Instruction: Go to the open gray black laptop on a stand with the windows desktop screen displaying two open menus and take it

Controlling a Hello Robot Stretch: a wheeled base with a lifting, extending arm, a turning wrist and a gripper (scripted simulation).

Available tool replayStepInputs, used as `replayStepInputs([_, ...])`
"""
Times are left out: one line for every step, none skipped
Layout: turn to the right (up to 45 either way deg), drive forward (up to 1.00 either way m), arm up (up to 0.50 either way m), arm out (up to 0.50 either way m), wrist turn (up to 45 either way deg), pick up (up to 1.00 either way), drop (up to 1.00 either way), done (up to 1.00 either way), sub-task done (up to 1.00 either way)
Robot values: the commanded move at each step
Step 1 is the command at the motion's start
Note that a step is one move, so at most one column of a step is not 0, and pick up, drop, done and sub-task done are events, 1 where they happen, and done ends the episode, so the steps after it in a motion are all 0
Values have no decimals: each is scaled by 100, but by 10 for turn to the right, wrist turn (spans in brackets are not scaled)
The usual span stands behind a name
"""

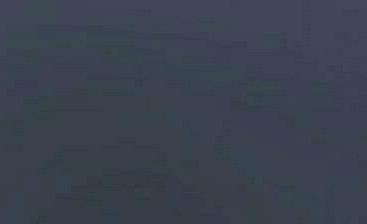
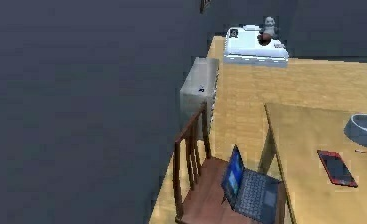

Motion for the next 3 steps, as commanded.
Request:
replayStepInputs([-450,0,0,0,0,0,0,0,0])
replayStepInputs([-450,0,0,0,0,0,0,0,0])
replayStepInputs([-450,0,0,0,0,0,0,0,0])
